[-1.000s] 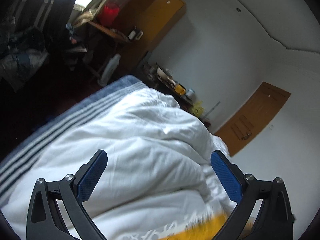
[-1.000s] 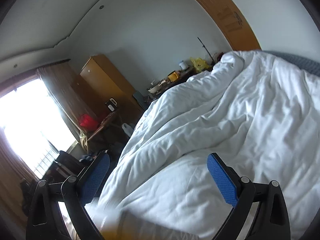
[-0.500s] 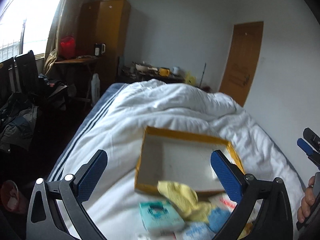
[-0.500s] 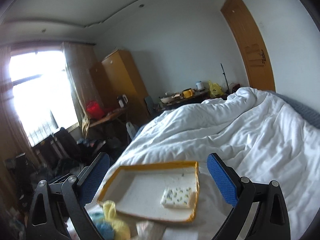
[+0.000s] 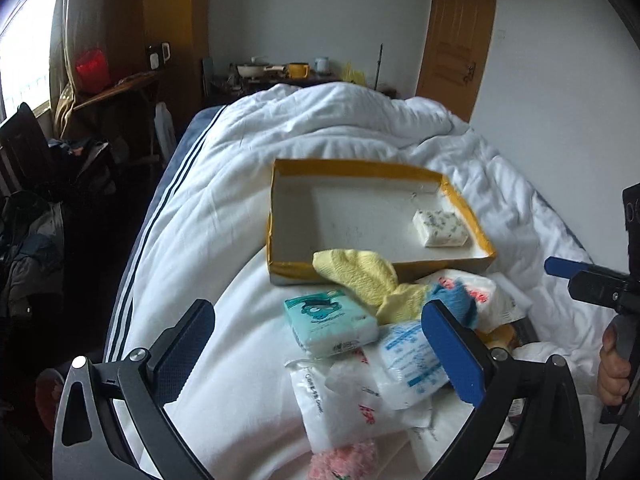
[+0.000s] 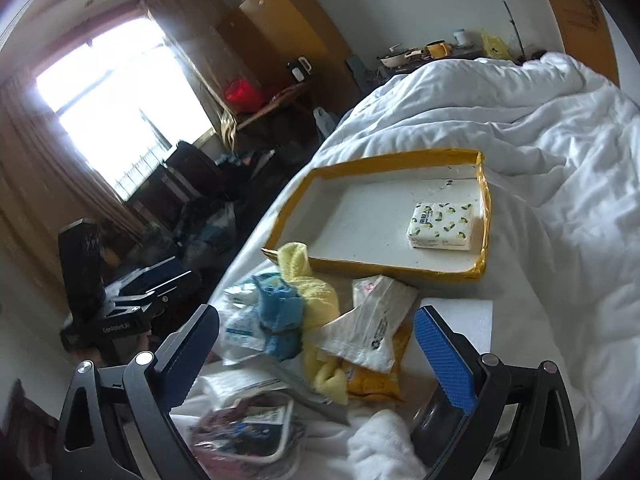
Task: Organize soft objects
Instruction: 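Grasp the blue cloth with the left tool and drop it into the box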
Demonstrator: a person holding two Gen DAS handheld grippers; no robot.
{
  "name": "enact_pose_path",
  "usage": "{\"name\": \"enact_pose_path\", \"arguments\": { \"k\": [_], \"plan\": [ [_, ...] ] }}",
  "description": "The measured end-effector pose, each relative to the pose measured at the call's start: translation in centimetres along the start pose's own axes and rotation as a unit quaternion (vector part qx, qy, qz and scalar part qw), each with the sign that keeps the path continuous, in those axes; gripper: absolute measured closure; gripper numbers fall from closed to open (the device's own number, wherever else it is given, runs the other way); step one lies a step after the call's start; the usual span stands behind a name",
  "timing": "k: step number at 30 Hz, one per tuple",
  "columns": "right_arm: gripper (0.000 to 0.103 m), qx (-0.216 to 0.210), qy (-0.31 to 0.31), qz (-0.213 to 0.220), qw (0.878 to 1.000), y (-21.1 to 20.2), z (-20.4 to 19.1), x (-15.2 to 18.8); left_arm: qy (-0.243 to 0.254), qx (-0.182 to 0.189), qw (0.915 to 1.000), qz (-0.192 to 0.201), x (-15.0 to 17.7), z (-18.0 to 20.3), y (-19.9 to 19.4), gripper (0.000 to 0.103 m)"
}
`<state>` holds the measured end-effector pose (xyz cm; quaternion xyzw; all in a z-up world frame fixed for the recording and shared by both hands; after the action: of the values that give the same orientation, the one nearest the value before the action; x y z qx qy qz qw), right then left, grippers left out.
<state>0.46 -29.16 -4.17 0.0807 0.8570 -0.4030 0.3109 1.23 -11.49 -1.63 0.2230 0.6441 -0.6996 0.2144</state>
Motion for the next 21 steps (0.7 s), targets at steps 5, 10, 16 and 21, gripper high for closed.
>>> {"name": "enact_pose_path", "arguments": {
  "k": [5, 10, 16, 21],
  "plan": [
    [0.004, 0.018, 0.011, -0.069, 0.997, 2.8, 1.7, -0.5, -0.003, 0.022, 0.9997, -0.007, 0.4, 0.0, 1.0, 0.0],
    [0.01, 0.021, 0.035, -0.092, 0.995, 5.4, 3.2, -1.7, 0.002, 0.056, 0.9984, -0.006, -0.6, 1.5, 0.1, 0.0],
    [0.034, 0.018, 0.056, -0.138, 0.989, 9.0, 4.5, -0.2, 0.058, 0.083, 0.9943, -0.033, -1.7, 6.0, 1.7, 0.0],
    [0.043, 0.023, 0.042, -0.117, 0.992, 8.1, 4.1, -0.3, 0.061, 0.094, 0.9923, -0.053, -1.0, 7.4, 4.0, 0.022]
  ]
}}
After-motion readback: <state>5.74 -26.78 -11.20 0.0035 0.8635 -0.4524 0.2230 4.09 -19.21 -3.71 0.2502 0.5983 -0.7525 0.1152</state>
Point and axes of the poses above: each gripper's, at about its wrist camera, not at the fingertips, and y roughly the way its jaws point, z to its right, x to its underside, the point moved 3 cm from there along y, roughly the way its jaws point, and after that the axes turned 6 degrees about -z, right-handed, at the moved point
